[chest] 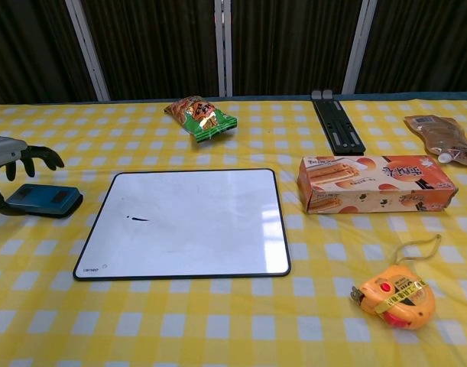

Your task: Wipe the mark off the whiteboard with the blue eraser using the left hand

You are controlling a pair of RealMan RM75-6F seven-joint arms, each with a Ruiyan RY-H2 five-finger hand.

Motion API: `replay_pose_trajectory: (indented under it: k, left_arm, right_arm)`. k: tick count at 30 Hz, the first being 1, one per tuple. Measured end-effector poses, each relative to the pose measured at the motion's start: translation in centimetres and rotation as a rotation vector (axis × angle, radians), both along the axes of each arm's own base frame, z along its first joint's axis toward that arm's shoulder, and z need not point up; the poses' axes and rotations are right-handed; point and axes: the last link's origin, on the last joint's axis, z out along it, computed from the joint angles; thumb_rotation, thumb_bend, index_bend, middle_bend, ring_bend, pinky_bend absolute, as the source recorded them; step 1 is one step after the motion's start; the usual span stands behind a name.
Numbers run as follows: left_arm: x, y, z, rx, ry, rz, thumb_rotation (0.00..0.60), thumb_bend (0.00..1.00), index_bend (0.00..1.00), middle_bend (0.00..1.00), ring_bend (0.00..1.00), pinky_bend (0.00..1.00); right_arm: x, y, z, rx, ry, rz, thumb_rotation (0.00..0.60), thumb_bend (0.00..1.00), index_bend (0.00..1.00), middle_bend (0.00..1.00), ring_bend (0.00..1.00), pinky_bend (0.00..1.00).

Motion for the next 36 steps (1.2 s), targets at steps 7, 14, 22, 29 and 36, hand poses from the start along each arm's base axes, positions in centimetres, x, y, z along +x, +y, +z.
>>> replay_pose_trajectory:
  k: [7,14,22,29,36]
  left_arm:
    - [0.0,0.0,-0.4,-0.010,-0.012,0.001,0.600,0.21,0.38,0.34,0.43,0.49]
    - [0.8,-0.2,0.3,0.008,-0.044,-0.030,0.600,0.21,0.43,0.36,0.45,0.51]
    - [4.4,-0.7,0.5,-0.014,-0.125,-0.099,0.600,0.21,0.43,0.37,0.45,0.51]
    - [9.4,-0.1,-2.2,-0.115,-0.103,-0.187,0.600,0.22,0.44,0.37,0.45,0.52]
    - [13.2,0.9,-5.9,-0.149,-0.070,-0.243,0.600,0.22,0.45,0.38,0.46,0.52]
  right_arm:
    - [-0.1,0.0,0.0,0.000,0.001,-0.001,0.600,0.00,0.00,0.00,0.00,0.00]
    - [0.1,0.1,0.1,-0.005,-0.002,0.002,0.600,0.00,0.00,0.00,0.00,0.00]
    - [0.2,0.1,0.1,-0.005,-0.006,0.006,0.600,0.00,0.00,0.00,0.00,0.00]
    - [0.2,0.1,0.3,-0.013,-0.008,0.003,0.600,0.00,0.00,0.00,0.00,0.00]
    - [-0.2,0.0,0.6,-0.024,-0.007,-0.010,0.600,0.00,0.00,0.00,0.00,0.00]
